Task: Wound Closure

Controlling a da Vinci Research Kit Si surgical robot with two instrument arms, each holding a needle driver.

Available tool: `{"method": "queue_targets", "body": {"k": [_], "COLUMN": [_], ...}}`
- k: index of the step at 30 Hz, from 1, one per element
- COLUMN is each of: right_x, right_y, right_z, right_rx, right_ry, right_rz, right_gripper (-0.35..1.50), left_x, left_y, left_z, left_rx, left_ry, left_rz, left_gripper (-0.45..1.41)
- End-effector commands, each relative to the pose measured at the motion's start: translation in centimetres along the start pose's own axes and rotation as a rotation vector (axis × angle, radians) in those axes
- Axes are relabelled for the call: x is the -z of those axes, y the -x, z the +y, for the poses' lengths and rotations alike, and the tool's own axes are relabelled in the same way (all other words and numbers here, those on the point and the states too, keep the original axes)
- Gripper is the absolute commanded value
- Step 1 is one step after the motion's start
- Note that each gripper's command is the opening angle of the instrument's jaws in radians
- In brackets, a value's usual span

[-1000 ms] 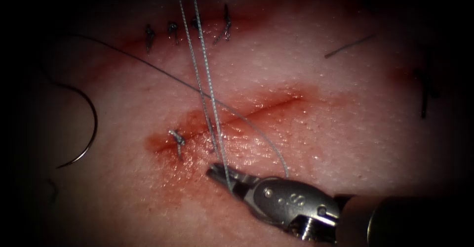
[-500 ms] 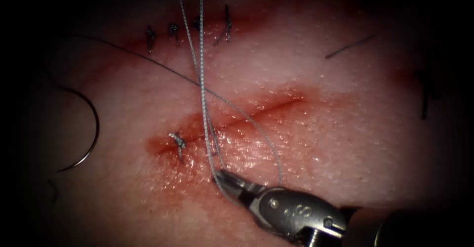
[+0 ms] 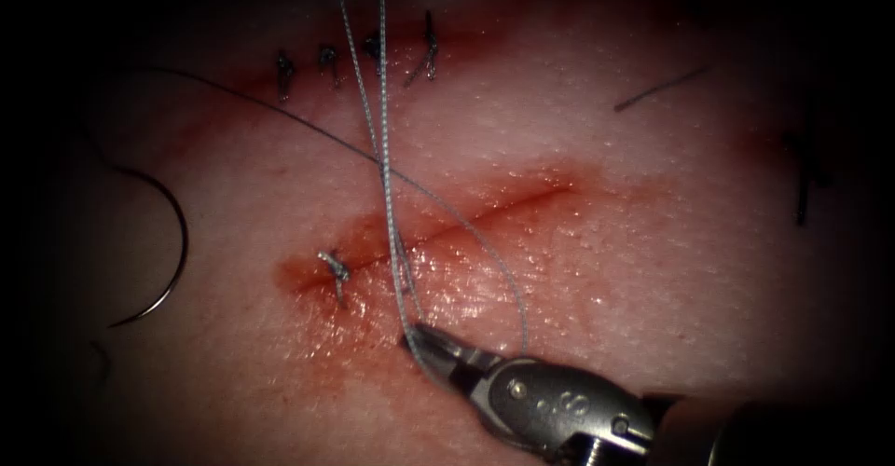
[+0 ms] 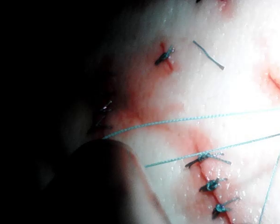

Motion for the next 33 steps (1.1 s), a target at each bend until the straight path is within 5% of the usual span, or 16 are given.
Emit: {"method": "queue_targets", "body": {"k": [1,3,5,8,11,18,27,30,33], "right_x": [-0.07,-0.1,-0.11,-0.13,-0.13,-0.07,0.13,0.17,0.14], "right_y": [0.06,0.05,0.05,0.04,0.04,0.01,-0.09,-0.23,-0.41], "right_z": [-0.07,-0.05,-0.02,0.01,0.03,0.02,0.12,0.25,0.38], "right_rx": [-0.004,-0.008,-0.01,-0.011,-0.014,-0.016,-0.013,0.094,0.231], "right_ry": [-0.009,-0.028,-0.027,-0.027,-0.027,-0.033,-0.076,-0.122,-0.212], "right_rz": [0.013,0.043,0.061,0.063,0.074,0.075,0.002,0.017,0.051], "right_gripper": [-0.35,-0.35,-0.01,0.81,1.04,1.11,0.98,0.51,0.51], "left_x": [-0.03,0.02,0.11,0.29,0.52,1.18,2.27,2.62,2.94], "left_y": [-0.03,-0.03,-0.05,-0.09,-0.16,-0.46,-0.97,-1.15,-1.33], "left_z": [0.04,0.06,0.09,0.15,0.24,0.47,0.7,0.75,0.85], "left_rx": [0.021,0.042,0.061,0.092,0.156,0.247,0.459,0.531,0.591], "left_ry": [-0.008,-0.01,-0.001,0.026,0.052,0.113,0.246,0.283,0.326], "left_rz": [0.035,0.07,0.125,0.237,0.332,0.54,0.787,0.862,0.933], "left_gripper": [-0.45,-0.45,-0.45,-0.45,-0.45,-0.45,-0.45,-0.45,-0.45]}}
